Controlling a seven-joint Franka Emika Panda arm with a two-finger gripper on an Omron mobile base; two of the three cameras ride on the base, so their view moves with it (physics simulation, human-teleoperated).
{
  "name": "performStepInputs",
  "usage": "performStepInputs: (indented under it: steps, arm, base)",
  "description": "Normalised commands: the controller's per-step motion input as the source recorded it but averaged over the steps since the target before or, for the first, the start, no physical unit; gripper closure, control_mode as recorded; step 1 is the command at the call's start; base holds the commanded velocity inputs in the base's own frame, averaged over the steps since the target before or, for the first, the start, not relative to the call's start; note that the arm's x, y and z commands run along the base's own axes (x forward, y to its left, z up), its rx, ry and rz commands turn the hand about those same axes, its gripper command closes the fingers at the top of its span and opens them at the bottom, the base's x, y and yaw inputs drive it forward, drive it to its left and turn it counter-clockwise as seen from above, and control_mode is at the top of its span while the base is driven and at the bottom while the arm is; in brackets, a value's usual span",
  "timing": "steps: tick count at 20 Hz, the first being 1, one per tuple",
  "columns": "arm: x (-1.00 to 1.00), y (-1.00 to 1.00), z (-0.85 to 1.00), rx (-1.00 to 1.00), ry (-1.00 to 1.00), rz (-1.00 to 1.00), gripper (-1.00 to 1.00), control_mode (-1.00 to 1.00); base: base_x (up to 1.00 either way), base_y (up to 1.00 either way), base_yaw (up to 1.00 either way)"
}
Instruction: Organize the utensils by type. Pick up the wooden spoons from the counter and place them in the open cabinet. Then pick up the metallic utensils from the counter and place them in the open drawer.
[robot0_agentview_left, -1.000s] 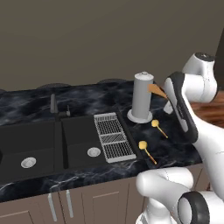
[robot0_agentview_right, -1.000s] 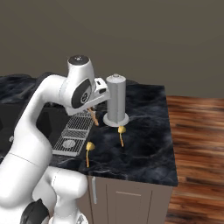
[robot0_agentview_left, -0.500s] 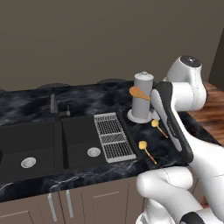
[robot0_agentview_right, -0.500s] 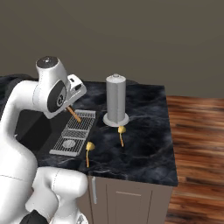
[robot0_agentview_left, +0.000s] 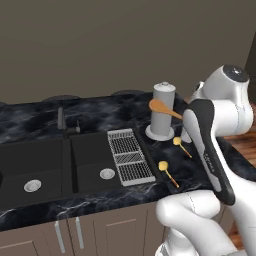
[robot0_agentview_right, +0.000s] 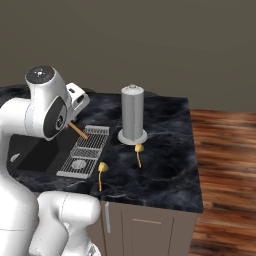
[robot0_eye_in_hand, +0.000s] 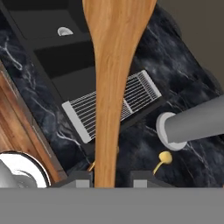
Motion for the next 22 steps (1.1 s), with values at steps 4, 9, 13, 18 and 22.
performStepInputs:
  steps: [4, 9, 13, 18, 22]
  arm:
    - [-0.23, 0.0, 0.19, -0.01, -0.06, 0.05, 1.0, -1.0]
    - [-0.23, 0.0, 0.23, -0.01, 0.0, 0.0, 1.0, -1.0]
    - [-0.13, 0.0, 0.16, 0.0, 0.0, 0.0, 1.0, -1.0]
    - [0.0, 0.0, 0.0, 0.0, 0.02, 0.0, 1.0, -1.0]
    - [0.0, 0.0, 0.0, 0.0, 0.01, 0.0, 1.0, -1.0]
  base:
    - [0.0, 0.0, 0.0]
    - [0.0, 0.0, 0.0]
    - [0.0, 0.0, 0.0]
    - [0.0, 0.0, 0.0]
    - [0.0, 0.0, 0.0]
